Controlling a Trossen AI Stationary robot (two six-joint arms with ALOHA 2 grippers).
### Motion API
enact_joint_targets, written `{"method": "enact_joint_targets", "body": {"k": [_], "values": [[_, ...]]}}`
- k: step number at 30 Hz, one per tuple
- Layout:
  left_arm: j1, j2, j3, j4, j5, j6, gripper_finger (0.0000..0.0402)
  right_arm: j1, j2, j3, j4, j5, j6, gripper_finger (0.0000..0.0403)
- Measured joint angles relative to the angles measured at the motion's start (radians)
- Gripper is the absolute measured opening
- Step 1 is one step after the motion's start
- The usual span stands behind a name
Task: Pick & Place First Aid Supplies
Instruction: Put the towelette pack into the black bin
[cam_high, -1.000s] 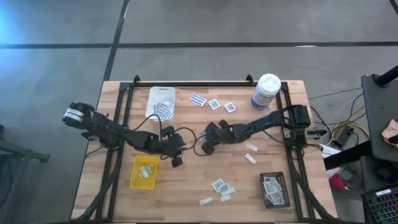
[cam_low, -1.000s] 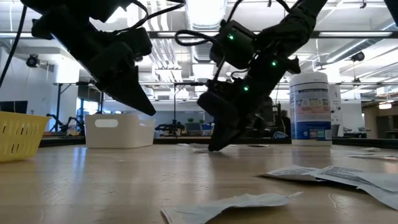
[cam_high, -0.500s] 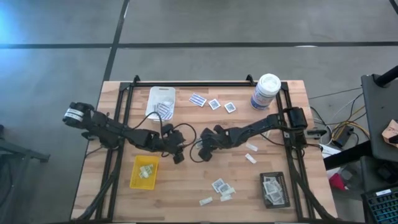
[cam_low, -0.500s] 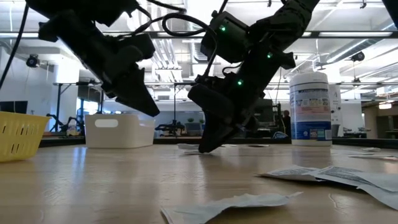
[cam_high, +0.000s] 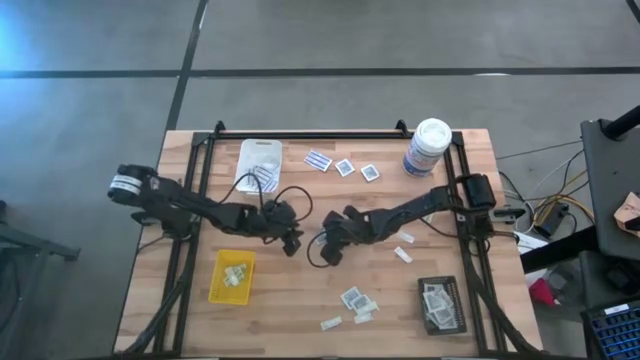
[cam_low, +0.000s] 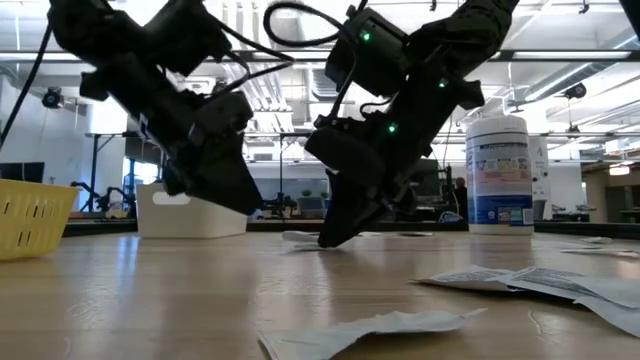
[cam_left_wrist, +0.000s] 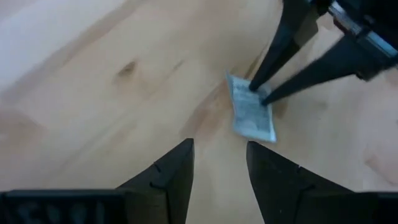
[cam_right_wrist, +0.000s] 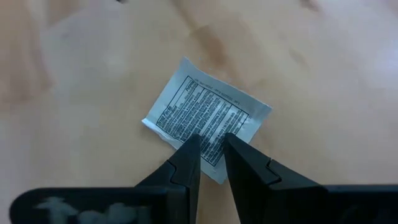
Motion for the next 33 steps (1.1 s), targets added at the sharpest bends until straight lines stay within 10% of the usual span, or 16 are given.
{"method": "enact_joint_targets", "body": {"k": [33], "values": [[0.029,0.252,-0.001,0.371,0.115,-0.102,0.0161,0.005,0.001,-0.001,0.020,0.000,-0.001,0.0069]]}}
